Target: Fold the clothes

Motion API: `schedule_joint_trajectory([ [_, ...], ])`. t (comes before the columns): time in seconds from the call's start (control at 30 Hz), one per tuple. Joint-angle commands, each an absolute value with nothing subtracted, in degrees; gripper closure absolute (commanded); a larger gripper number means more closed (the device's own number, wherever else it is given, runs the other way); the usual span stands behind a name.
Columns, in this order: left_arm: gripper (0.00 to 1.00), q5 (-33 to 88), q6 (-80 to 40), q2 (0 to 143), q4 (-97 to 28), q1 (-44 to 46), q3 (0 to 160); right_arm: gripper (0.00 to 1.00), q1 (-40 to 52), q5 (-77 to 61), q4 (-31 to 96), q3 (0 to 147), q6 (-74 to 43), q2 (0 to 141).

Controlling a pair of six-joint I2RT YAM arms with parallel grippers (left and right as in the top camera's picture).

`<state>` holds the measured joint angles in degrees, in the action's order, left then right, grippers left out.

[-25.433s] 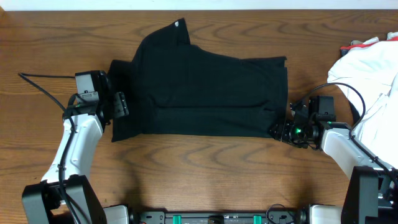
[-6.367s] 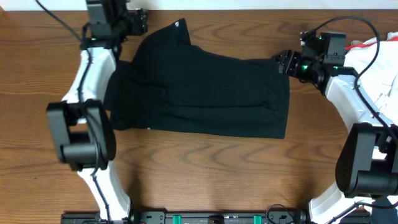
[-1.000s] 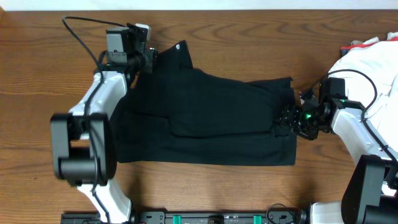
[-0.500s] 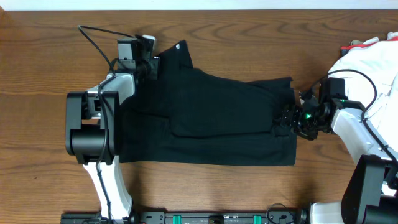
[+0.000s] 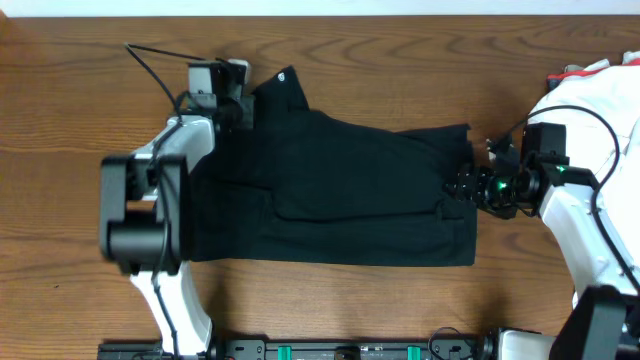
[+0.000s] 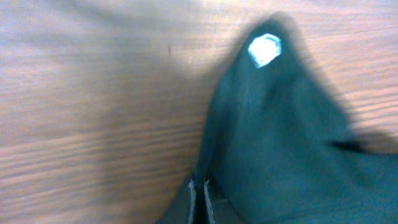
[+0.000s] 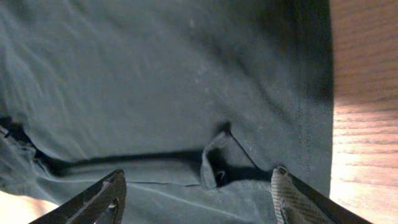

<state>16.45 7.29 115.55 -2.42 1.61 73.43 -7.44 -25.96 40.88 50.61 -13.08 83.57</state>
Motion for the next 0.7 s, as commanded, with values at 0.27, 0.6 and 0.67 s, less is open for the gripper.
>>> schedule_joint_trajectory([
  [0.27,0.94,16.88,7.01,99.59,-26.89,1.39,73.82,0.27,-7.55,-23.94,40.71,51.33,-11.68,79.70],
  [0.6,0.88,16.86,7.01,99.66,-46.30,1.39,73.34,0.27,-7.55,-23.92,40.21,51.33,-11.70,79.70],
  [0.67,0.84,16.82,7.05,99.66,-47.22,1.37,73.34,0.27,-7.55,-23.92,39.92,51.33,-11.68,79.70],
])
